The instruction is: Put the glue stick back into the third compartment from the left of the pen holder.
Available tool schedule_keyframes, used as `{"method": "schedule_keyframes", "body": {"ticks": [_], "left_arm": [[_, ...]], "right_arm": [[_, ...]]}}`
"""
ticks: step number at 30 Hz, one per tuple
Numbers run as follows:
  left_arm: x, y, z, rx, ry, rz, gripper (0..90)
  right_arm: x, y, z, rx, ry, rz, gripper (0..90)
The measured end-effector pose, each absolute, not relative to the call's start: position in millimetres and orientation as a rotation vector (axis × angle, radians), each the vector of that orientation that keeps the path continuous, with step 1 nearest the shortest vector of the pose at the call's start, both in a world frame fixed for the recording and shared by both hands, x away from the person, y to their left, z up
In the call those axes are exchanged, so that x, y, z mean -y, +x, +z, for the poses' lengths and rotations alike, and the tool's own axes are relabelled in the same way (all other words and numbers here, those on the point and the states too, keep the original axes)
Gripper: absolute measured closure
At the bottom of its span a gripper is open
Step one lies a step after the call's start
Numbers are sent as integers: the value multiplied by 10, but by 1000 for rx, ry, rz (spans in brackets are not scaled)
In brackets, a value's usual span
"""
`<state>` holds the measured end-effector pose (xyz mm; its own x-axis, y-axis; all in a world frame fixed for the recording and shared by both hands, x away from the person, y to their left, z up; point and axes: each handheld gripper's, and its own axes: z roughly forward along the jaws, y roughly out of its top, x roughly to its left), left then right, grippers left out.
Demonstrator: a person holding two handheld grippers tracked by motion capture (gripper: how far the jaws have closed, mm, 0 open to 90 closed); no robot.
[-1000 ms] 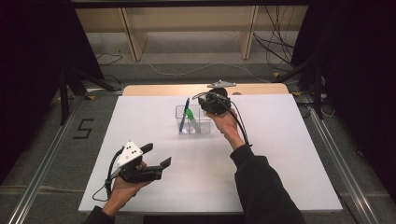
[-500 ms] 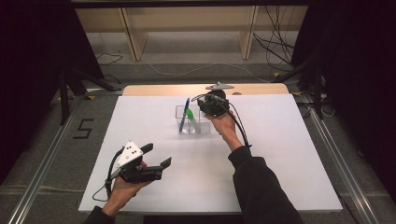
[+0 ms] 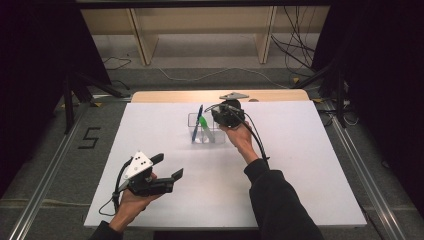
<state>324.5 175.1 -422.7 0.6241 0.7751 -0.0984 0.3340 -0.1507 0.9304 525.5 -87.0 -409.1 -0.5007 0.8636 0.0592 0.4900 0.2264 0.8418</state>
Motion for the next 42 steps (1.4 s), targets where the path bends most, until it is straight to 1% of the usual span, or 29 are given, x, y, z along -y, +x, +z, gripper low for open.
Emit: {"method": "schedule_keyframes", "body": {"ticks": [3, 5, 10, 22, 29, 42], "left_arm": [[-1758, 3246, -4226, -909, 1745, 497, 147], [-1758, 3247, -4227, -909, 1745, 497, 147], [-1752, 3247, -4228, -907, 1746, 497, 147], [-1750, 3248, -4230, -911, 1743, 497, 147], [-1750, 3249, -4231, -911, 1744, 496, 147], [-1747, 3249, -4234, -909, 1750, 496, 147]], "right_arm": [[879, 5243, -4096, -2093, 1241, 1169, 652], [904, 5234, -4079, -2097, 1241, 1187, 542], [986, 5188, -3980, -2105, 1238, 1187, 418], [1090, 5038, -3814, -2124, 1188, 1240, 375], [1104, 4990, -3779, -2144, 1173, 1250, 338], [1138, 4885, -3724, -2168, 1147, 1272, 305]]}}
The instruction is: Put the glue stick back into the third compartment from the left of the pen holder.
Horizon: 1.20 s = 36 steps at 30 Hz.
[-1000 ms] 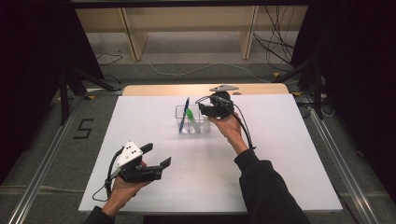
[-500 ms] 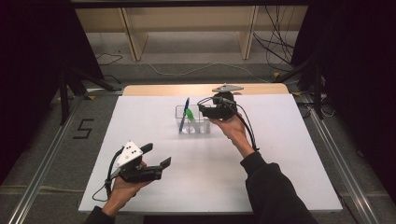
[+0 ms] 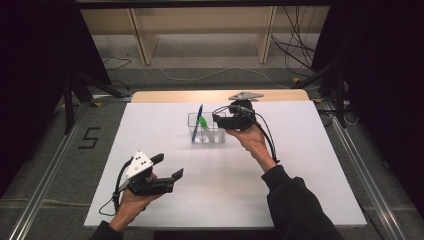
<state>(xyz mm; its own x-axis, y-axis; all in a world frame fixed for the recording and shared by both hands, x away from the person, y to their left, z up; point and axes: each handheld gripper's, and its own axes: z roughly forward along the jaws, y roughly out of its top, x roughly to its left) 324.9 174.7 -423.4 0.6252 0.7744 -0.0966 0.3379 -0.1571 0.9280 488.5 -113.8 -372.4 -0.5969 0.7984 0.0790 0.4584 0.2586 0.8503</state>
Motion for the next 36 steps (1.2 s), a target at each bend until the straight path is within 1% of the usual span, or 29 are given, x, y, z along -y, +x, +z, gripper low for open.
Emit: {"method": "schedule_keyframes", "body": {"ticks": [19, 36], "left_arm": [[-1732, 3256, -4244, -909, 1760, 483, 147], [-1720, 3254, -4248, -904, 1773, 481, 147]], "right_arm": [[1246, 4684, -3693, -2176, 1124, 1345, 261], [1467, 4423, -3717, -2179, 1093, 1399, 225]]}}
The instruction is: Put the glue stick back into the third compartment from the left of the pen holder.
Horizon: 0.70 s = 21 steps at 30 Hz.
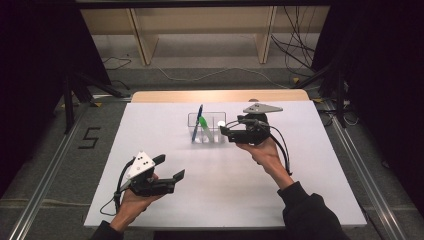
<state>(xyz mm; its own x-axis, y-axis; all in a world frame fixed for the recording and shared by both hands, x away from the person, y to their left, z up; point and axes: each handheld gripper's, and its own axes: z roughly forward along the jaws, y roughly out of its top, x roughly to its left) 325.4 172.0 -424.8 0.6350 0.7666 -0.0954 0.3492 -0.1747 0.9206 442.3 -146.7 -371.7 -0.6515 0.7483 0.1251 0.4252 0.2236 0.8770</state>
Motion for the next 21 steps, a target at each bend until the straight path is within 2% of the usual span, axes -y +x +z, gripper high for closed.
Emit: {"method": "schedule_keyframes", "body": {"ticks": [21], "left_arm": [[-1711, 3256, -4252, -899, 1773, 466, 147]], "right_arm": [[1647, 4143, -3853, -2190, 1040, 1415, 223]]}}
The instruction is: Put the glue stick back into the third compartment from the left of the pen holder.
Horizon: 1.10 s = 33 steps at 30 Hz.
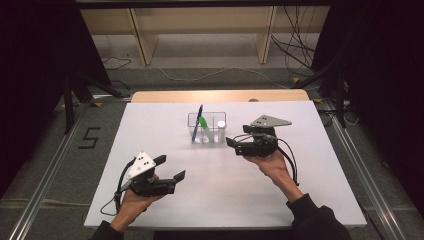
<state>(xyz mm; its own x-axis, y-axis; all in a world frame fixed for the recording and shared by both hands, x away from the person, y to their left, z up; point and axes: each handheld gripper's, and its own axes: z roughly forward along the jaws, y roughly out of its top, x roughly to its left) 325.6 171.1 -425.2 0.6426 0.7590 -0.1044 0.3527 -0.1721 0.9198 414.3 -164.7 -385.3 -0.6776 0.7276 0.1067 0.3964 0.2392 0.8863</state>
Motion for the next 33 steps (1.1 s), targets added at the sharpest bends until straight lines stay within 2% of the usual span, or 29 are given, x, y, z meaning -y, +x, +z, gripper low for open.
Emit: {"method": "schedule_keyframes", "body": {"ticks": [33], "left_arm": [[-1690, 3254, -4261, -879, 1792, 429, 147]], "right_arm": [[2006, 3691, -4064, -2202, 969, 1469, 202]]}}
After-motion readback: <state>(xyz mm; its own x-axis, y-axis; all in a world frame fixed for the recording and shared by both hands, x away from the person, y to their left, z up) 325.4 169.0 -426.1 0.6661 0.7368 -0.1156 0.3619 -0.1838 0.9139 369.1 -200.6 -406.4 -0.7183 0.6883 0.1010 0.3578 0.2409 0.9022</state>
